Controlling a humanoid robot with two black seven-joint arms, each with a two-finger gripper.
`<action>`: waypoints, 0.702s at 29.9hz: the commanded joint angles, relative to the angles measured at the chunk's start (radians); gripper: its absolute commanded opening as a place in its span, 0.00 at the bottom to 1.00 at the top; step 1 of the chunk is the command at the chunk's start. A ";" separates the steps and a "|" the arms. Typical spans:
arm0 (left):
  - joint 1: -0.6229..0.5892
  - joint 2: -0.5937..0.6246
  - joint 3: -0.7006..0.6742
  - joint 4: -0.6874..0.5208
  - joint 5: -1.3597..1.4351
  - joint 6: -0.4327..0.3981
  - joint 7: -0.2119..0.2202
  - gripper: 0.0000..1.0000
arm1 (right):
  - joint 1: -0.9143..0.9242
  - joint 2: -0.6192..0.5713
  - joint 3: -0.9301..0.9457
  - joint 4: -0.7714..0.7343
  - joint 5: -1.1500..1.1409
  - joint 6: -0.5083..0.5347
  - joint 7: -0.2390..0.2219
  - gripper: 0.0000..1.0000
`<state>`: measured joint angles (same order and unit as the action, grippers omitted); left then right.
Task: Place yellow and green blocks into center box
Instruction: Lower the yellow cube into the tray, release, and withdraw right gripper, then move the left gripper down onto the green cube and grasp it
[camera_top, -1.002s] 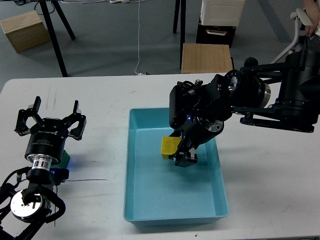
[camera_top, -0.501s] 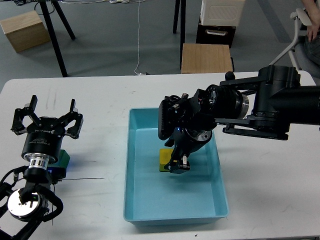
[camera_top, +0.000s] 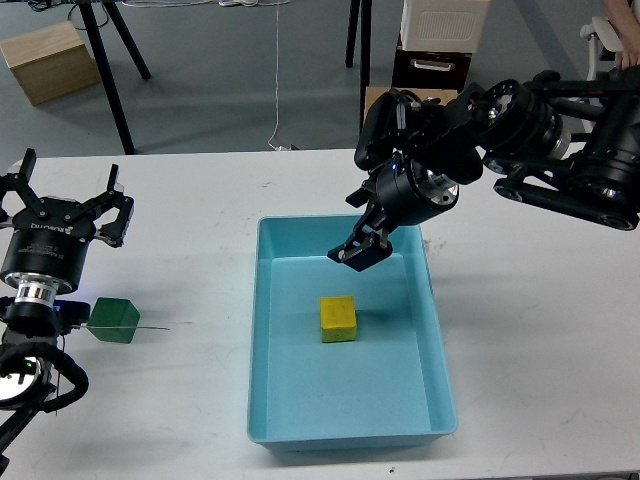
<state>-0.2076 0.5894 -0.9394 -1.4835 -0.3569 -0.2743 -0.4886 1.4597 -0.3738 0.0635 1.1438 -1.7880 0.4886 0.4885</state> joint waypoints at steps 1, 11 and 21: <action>-0.073 0.096 0.004 0.008 0.004 0.010 0.000 1.00 | -0.082 -0.004 0.232 0.000 0.015 0.000 0.000 0.96; -0.240 0.348 0.002 0.183 0.833 0.006 0.000 1.00 | -0.274 0.121 0.556 -0.001 0.018 -0.031 0.000 0.96; -0.302 0.412 -0.012 0.174 1.646 -0.016 0.000 1.00 | -0.619 0.225 0.904 0.105 0.055 -0.239 -0.117 0.96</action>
<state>-0.5052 0.9924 -0.9499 -1.2768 1.1023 -0.2911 -0.4886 0.9580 -0.1630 0.8424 1.1853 -1.7559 0.2596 0.4431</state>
